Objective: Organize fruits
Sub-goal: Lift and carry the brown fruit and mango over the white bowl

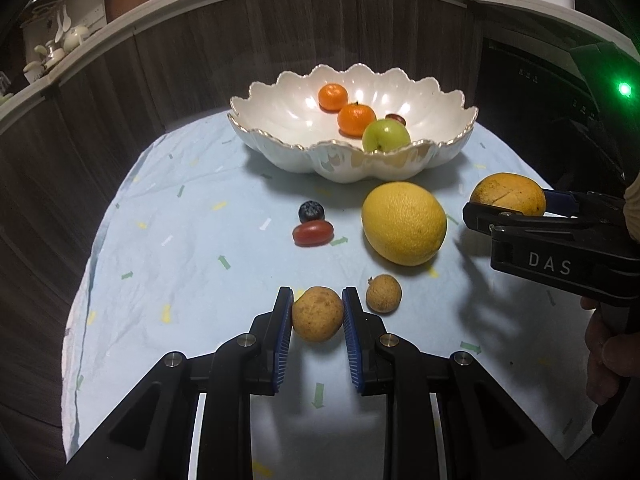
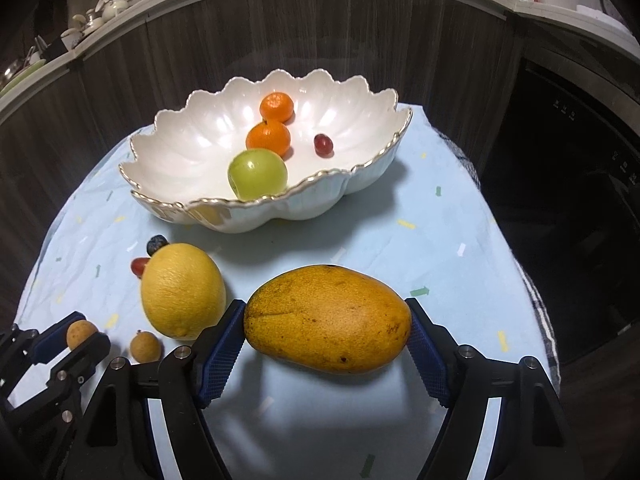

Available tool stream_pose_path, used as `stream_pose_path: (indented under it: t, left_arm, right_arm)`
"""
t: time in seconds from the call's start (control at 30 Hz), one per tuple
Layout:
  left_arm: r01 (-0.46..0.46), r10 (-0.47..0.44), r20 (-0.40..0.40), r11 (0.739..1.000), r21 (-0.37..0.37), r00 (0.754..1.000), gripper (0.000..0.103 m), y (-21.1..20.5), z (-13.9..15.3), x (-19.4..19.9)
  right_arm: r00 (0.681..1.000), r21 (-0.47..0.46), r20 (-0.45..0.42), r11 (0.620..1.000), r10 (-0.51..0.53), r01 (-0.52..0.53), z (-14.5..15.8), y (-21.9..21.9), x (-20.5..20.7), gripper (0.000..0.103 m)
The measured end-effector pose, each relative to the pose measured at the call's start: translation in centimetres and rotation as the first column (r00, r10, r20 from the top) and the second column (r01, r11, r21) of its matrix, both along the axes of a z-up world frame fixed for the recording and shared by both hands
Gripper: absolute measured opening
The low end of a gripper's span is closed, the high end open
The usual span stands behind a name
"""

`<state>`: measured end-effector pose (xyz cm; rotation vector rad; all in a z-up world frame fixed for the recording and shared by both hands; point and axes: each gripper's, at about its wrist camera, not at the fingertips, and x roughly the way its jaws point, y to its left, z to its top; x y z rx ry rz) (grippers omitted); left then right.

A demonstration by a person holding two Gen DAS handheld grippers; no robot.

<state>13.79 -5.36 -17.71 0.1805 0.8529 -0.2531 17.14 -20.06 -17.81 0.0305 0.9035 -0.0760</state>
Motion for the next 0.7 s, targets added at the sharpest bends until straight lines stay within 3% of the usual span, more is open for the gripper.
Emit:
stream_pose_path:
  t: [0.7]
  left_arm:
    - [-0.03,0.032,0.078,0.999,-0.027,0.996,0.025,0.5,4.3,0.8]
  right_arm:
    - [0.997,0.001,0.075,1.0,0.006,-0.006,4.5,0.2,-0.9,0.077]
